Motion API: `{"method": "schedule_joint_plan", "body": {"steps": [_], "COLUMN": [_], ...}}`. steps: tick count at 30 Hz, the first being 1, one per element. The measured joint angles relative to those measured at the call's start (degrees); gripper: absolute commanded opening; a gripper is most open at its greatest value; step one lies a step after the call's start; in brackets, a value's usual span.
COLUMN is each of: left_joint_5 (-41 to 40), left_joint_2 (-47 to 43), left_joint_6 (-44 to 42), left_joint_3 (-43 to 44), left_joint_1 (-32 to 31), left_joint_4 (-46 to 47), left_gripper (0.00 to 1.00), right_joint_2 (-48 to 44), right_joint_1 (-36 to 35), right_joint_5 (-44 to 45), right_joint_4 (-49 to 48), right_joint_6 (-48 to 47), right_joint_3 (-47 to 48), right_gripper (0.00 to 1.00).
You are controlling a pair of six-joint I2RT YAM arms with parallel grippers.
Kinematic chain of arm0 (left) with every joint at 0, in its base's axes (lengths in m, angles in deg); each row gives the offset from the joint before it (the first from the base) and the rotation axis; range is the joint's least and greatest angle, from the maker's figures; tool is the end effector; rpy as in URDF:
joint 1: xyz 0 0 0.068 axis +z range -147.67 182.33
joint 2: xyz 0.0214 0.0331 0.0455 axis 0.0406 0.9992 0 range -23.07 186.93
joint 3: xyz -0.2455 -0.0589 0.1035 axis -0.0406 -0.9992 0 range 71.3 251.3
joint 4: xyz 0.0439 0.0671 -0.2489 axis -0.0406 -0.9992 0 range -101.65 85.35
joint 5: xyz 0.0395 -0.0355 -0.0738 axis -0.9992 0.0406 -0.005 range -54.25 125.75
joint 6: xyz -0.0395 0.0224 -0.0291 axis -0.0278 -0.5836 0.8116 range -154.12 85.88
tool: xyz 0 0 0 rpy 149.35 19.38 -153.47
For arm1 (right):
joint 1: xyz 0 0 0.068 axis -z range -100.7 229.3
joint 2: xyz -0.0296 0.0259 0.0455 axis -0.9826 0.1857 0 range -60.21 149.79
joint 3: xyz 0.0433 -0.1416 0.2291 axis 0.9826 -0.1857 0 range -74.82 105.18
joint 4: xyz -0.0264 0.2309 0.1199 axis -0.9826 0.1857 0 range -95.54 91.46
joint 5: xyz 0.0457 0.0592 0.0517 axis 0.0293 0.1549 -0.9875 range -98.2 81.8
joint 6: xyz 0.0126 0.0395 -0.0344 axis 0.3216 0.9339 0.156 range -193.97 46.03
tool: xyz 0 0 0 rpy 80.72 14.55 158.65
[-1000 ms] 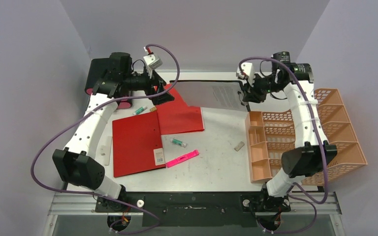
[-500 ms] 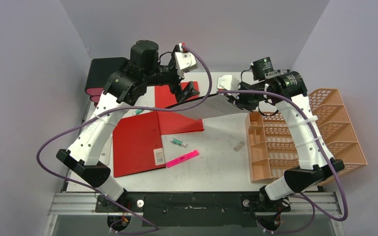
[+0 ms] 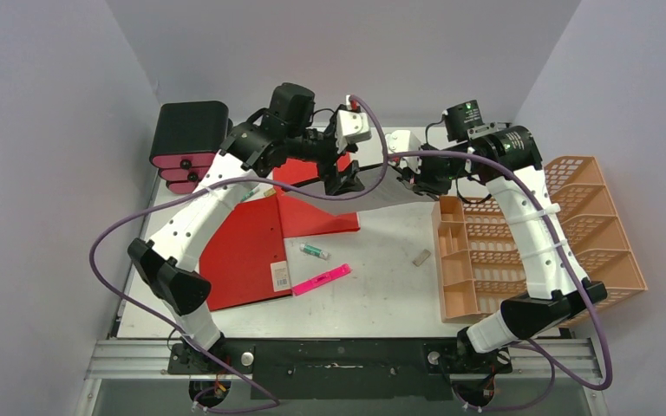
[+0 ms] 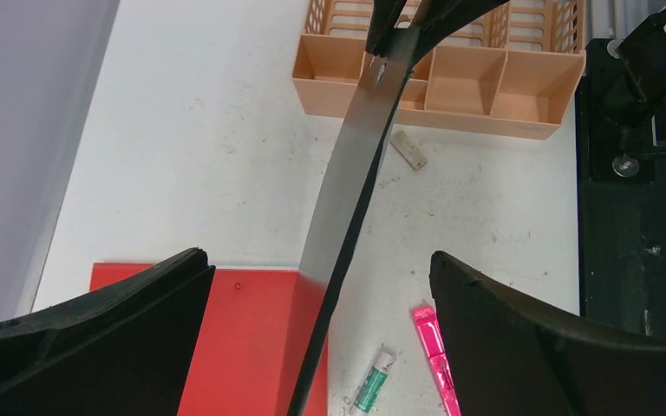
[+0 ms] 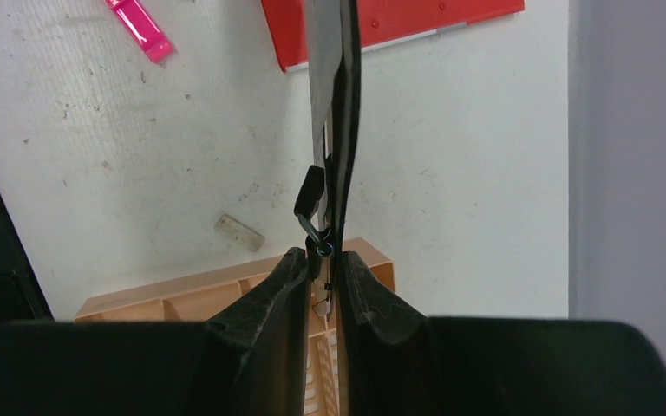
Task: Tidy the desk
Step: Pick up the folder from the center of the board.
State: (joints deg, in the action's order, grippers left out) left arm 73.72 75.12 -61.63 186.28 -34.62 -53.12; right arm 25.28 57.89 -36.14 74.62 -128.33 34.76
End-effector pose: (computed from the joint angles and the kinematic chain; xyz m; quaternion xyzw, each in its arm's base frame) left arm 0.2760 -0.2349 0.4495 0.5744 0.6140 -0.3210 0.4359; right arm 0.2335 0.1094 0.4441 -0.6256 0.6893 0.1411 0.3370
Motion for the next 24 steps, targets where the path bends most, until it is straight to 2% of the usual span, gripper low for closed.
{"method": "schedule_joint_plan", "body": {"steps": [3, 4, 5, 6, 7, 9, 10, 13, 14, 15, 16, 17, 18, 19, 20, 22, 24], "left_joint_5": [-0.6, -0.7, -0.8, -1.0, -1.2, -1.7, -2.1, -4.1, -4.6, -5.0, -5.5, -6.2, -6.8, -7.7, -8.5, -9.7, -8.7], "left_joint_2": [1.6, 1.9, 2.1, 2.3, 2.4, 2.4, 2.4, 2.4, 2.3, 2.3, 2.1, 1.9, 1.7, 1.6, 1.6, 1.6, 1.7], "left_joint_6": [-0.4, -0.5, -0.6, -0.7, -0.8, -1.2, -1.7, -3.1, -3.1, -2.9, -2.4, -1.7, -0.8, 0.4, 1.6, 4.8, 8.1], "left_joint_3": [0.0, 0.0, 0.0, 0.0, 0.0, 0.0, 0.0, -0.1, -0.2, -0.4, -0.9, -1.4, -1.8, -2.0, -2.0, -2.0, -2.0], "left_joint_1": [-1.0, -1.3, -1.6, -1.9, -2.3, -3.0, -3.5, -5.1, -5.5, -5.8, -6.0, -6.1, -6.2, -6.2, -6.3, -5.7, -4.6], "left_joint_4": [-0.2, -0.2, -0.2, -0.3, -0.3, -0.7, -0.9, -1.3, -1.3, -1.1, -0.5, 0.5, 1.7, 3.0, 4.2, 5.3, 5.7], "left_gripper": [0.98, 0.88, 0.77, 0.60, 0.38, 0.07, 0.00, 0.00, 0.00, 0.00, 0.00, 0.00, 0.00, 0.00, 0.00, 0.00, 0.00], "right_joint_2": [-0.1, -0.2, -0.3, -0.5, -0.6, -0.9, -0.9, -0.9, -0.9, -0.9, -1.0, -1.0, -1.2, -1.5, -2.0, -3.7, -6.1], "right_joint_1": [0.0, 0.0, 0.0, 0.0, 0.0, 0.0, 0.0, 0.2, 0.5, 0.7, 0.8, 0.9, 1.3, 2.0, 2.8, 6.3, 10.5], "right_joint_5": [-1.1, -1.4, -1.6, -1.8, -2.1, -2.6, -2.9, -3.0, -3.0, -2.8, -2.6, -2.4, -2.3, -2.5, -2.8, -5.2, -7.1], "right_joint_4": [0.0, 0.0, 0.0, 0.0, 0.0, 0.0, 0.0, 0.1, 0.1, 0.1, 0.0, -0.3, -1.0, -2.3, -3.9, -8.6, -13.6], "right_joint_6": [0.0, 0.0, 0.0, 0.0, 0.0, 0.1, 0.1, 0.5, 0.7, 1.2, 1.8, 2.7, 4.1, 5.4, 6.9, 10.1, 13.6], "right_joint_3": [0.0, 0.0, 0.0, 0.0, 0.0, 0.0, 0.0, 0.0, 0.0, 0.0, 0.0, 0.0, -0.1, -0.5, -1.1, -2.0, -3.3], "right_gripper": [0.05, 0.05, 0.05, 0.05, 0.05, 0.05, 0.05, 0.05, 0.09, 0.29, 0.56, 0.76, 0.89, 0.96, 0.99, 0.92, 0.90]}}
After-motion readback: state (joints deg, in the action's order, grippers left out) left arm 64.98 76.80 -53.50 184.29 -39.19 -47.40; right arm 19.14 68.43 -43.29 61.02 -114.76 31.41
